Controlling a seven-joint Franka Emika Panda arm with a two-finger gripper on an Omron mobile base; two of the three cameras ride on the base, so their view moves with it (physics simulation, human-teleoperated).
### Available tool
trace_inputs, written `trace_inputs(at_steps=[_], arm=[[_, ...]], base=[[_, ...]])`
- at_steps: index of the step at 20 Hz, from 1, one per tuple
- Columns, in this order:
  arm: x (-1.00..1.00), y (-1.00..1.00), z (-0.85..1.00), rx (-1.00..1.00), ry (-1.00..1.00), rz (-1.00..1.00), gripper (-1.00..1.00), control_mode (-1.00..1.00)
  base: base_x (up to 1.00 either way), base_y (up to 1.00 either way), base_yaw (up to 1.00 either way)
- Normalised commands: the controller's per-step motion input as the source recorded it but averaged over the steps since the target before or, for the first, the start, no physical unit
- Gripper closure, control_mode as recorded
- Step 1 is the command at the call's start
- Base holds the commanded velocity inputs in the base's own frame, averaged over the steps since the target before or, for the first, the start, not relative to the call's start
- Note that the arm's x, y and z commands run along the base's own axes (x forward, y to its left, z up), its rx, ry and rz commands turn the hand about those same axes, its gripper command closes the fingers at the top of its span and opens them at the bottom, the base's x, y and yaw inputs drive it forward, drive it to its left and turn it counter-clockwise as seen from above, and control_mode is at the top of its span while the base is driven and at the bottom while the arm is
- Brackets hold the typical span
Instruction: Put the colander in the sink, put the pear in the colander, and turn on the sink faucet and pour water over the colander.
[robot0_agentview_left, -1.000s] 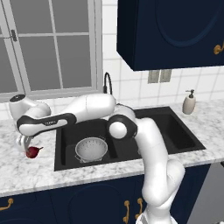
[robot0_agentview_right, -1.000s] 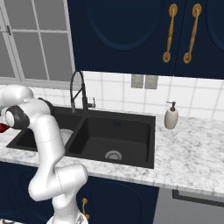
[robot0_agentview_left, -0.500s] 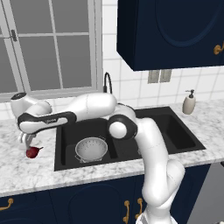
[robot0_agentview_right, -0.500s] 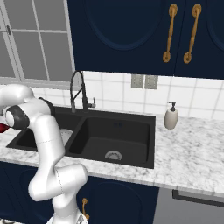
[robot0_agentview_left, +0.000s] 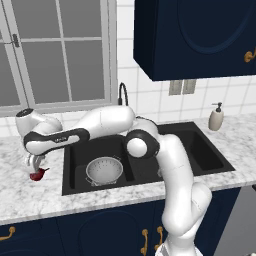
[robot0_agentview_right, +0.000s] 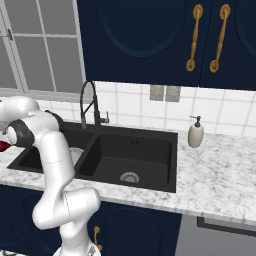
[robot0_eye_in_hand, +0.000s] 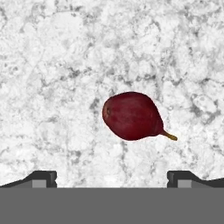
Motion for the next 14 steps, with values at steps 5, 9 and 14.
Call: trace_inputs(at_steps=[5,9,14], arm=[[0.00,0.06,-0.15,-0.01,0.00,-0.04,-1.00,-1.00],[0.00,0.32,0.00,0.00,0.00,-0.18,-1.00,-1.00],[0.00,0.23,0.00,0.00,0.00,-0.25,-1.00,-1.00]], base=[[0.00,0.00,0.00],[0.00,0.00,0.00],[0.00,0.00,0.00]])
